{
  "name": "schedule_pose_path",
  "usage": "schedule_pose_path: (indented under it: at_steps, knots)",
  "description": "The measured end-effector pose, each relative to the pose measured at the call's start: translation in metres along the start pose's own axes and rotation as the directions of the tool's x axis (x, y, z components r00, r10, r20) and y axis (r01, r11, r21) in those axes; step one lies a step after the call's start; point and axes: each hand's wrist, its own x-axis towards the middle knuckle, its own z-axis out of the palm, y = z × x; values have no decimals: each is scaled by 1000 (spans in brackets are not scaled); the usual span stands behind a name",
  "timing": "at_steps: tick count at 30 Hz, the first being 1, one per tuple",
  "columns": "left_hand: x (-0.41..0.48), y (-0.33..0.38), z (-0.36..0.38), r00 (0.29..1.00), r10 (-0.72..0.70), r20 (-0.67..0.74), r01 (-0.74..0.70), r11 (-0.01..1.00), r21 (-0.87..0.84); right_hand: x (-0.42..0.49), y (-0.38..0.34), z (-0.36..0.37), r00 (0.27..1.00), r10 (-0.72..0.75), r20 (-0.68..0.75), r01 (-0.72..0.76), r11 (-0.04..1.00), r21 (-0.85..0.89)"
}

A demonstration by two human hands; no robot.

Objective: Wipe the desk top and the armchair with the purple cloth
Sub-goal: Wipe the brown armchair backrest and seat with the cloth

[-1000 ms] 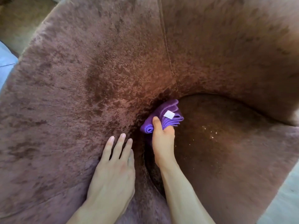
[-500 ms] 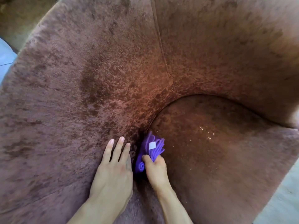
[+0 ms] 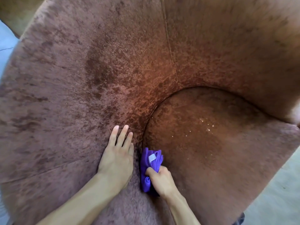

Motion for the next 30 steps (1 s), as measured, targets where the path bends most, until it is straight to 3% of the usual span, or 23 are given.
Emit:
schedule_pose_path:
  at_steps: [5,10,13,18,20,22,25,28,30]
  knots:
    - [-4,2,2,1000,18,3,-18,1000,6,-10,4,2,999,-17,-39,16,999,-38]
    - [-12,8,3,1000,18,19,-17,998,-65,-26,4,-9,998,-6,70,12,996,-93]
    - [-16,24,4,997,35,63,-23,985,-170,-38,14,-15,999,-28,24,31,985,-171]
    - [-14,82,4,981,97,171,-16,906,-424,-51,25,-36,993,-35,114,67,953,-295]
    - [-6,99,-1,988,72,136,19,820,-572,-51,29,-53,991,-133,19,130,922,-365]
    - [7,110,-9,999,-35,24,42,710,-703,-51,30,-70,948,-265,-174,175,896,-409]
    - [39,112,-21,976,-202,-87,53,598,-800,-38,11,-111,763,-420,-492,203,877,-436]
    - [81,101,-22,964,-260,-59,101,560,-822,-11,-14,-170,593,-452,-667,101,863,-496]
    - [106,95,-18,960,-280,-21,146,560,-815,12,-19,-203,609,-415,-676,-44,833,-551]
